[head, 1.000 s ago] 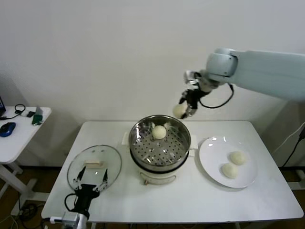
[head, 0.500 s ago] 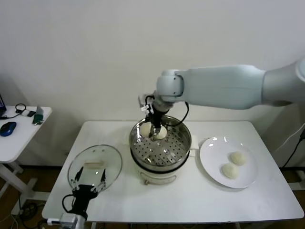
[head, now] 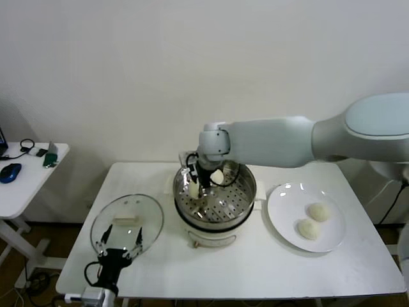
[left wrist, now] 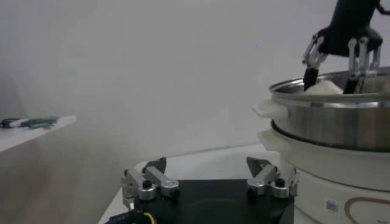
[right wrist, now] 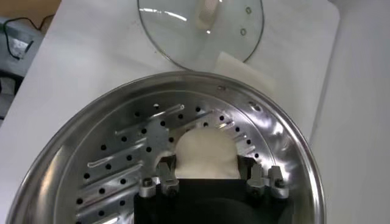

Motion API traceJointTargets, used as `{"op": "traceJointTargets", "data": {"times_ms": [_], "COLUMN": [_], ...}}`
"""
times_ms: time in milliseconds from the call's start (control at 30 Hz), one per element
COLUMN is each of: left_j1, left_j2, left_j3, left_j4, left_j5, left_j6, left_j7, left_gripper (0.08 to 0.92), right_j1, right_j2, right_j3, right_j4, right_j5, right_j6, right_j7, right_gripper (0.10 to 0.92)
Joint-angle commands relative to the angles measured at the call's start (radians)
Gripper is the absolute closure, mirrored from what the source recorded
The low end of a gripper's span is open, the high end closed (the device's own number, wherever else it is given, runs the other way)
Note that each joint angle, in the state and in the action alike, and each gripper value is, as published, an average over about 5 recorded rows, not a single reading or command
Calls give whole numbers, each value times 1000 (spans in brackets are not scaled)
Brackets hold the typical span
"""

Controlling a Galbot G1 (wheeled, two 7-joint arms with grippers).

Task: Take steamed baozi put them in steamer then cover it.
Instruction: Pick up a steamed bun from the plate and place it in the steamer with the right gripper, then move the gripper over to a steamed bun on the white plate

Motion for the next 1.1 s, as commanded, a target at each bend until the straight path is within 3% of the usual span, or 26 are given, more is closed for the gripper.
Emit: {"op": "traceJointTargets", "data": {"times_ms": [33, 200, 600, 867, 1100], "left_j1": [0, -1, -3, -6, -1], "left_j2": [-1, -5, -6, -4, -8], "left_j3": [-1, 0, 6, 7, 9], "left_j4": [-2, -6, -19, -28, -35], "left_j5": [1, 3, 14, 13, 18], "left_j6": [2, 4, 6, 9, 9], "left_j7": [0, 1, 6, 7, 7], "left_gripper": [177, 177, 177, 177, 177], "right_j1": [-44, 3, 346, 413, 162], "right_j2": [15, -32, -459, -776, -897], "right_j3": [15, 37, -103, -375, -276], "right_j4": [-34, -4, 144, 251, 232], "right_j5": [-23, -8, -56, -286, -465], "right_j6": [7, 68, 264, 323, 272], "right_j7": [6, -58, -335, -347, -276], "right_gripper": [334, 223, 202, 203, 203]}}
